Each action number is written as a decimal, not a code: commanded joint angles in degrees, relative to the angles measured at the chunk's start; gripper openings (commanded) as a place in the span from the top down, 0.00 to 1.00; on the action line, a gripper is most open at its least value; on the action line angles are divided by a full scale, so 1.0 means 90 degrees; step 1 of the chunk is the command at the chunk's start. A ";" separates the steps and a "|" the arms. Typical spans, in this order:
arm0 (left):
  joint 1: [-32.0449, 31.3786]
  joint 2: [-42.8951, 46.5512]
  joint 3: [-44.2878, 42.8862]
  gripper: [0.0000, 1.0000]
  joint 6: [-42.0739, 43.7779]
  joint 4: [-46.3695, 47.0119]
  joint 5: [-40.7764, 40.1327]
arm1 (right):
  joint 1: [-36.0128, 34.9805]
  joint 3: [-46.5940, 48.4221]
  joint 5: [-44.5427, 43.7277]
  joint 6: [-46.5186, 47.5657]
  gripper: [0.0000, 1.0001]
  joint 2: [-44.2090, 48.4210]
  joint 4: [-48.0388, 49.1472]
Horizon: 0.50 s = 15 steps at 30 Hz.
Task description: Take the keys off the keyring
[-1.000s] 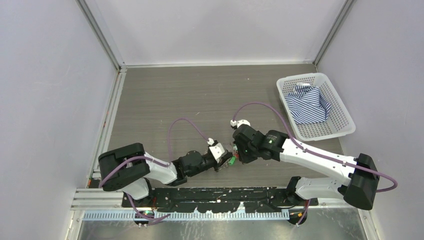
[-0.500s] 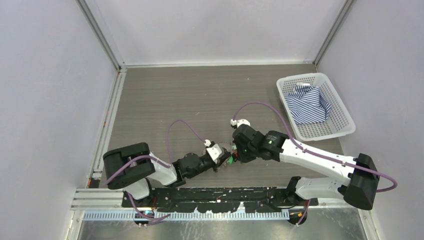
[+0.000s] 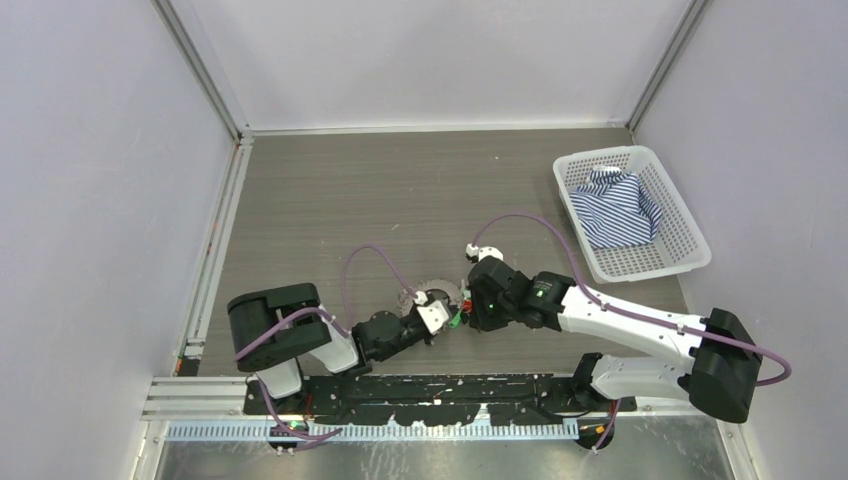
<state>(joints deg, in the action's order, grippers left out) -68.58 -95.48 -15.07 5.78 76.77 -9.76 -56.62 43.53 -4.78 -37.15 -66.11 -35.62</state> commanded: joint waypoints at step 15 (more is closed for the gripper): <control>0.0047 -0.0109 0.0033 1.00 0.1310 0.0358 0.0093 | 0.0004 -0.0312 0.0172 -0.0403 0.99 -0.0388 0.0582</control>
<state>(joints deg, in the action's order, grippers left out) -68.60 -97.06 -15.07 12.80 77.58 -9.41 -56.51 41.32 -3.55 -39.66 -69.41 -31.68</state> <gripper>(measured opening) 0.010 0.036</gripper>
